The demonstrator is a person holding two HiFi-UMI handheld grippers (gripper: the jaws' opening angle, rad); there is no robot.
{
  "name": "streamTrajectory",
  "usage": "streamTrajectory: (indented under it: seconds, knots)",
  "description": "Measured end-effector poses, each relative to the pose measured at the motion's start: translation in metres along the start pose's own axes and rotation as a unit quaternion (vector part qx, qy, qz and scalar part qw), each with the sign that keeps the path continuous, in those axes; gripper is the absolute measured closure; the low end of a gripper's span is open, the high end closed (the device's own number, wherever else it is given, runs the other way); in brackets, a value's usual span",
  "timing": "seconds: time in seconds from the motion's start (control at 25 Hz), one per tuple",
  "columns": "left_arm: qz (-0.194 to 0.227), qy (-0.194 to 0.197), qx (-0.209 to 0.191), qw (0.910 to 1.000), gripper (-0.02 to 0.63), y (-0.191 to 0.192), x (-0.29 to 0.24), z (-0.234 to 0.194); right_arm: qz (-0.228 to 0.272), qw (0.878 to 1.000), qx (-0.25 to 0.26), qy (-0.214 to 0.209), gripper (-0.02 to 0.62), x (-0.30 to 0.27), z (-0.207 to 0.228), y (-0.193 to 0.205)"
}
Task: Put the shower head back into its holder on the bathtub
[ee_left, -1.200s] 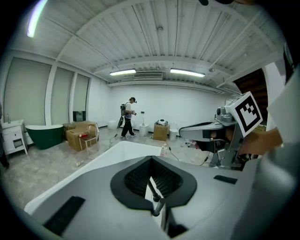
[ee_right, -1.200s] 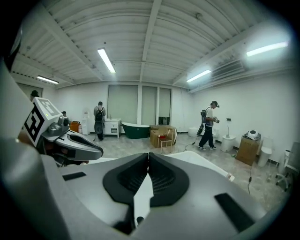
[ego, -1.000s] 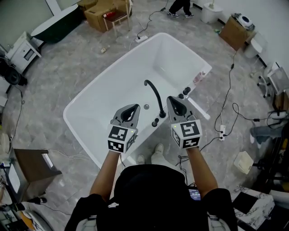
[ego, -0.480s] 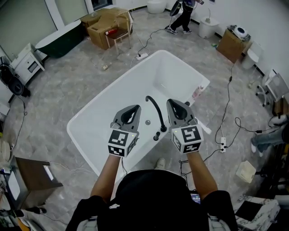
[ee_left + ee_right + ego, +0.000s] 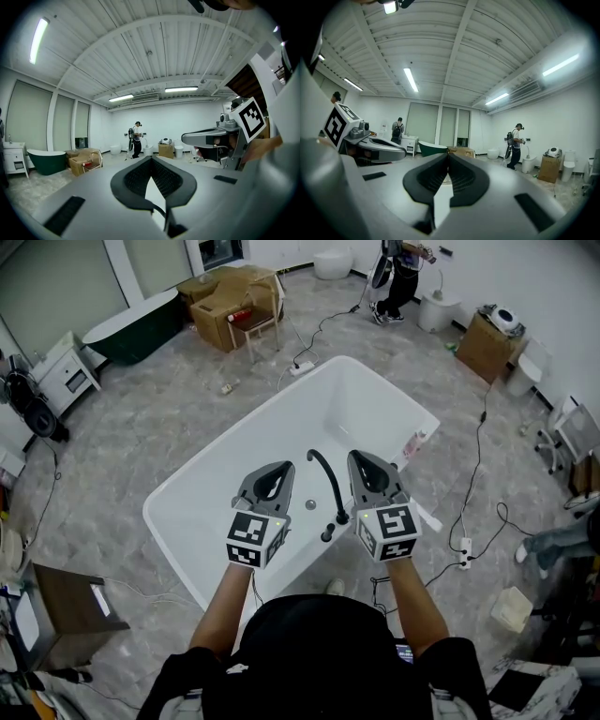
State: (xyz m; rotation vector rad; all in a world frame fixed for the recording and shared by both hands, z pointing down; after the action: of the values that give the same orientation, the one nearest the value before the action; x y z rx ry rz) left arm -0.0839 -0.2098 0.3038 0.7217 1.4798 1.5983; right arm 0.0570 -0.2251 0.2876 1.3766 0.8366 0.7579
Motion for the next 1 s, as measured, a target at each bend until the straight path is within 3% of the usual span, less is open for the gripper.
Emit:
streamTrajectory:
  seconds: [0.44,1.0]
  knots:
    - [0.018,-0.021,0.011,0.9996,0.594,-0.007,0.007,-0.003,0.008,1.0,-0.009,-0.002,0.571,0.005,0.005,-0.006]
    - [0.04,-0.01,0.005,0.9992,0.594,-0.022,0.001,0.015,0.012,1.0,-0.01,0.004,0.571,0.018,0.02,-0.008]
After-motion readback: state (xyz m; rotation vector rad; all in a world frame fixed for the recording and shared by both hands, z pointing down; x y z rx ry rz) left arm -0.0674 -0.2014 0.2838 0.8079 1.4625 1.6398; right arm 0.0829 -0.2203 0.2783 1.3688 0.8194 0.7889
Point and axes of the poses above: the fingertips, and each gripper's own axes: x backward along the fingers, z to its right, y out of its underside, the point moved 2 cm from there along x, backward along the fingers, and after that the axes turned 5 degrees about -x, right-handed, at the moved point
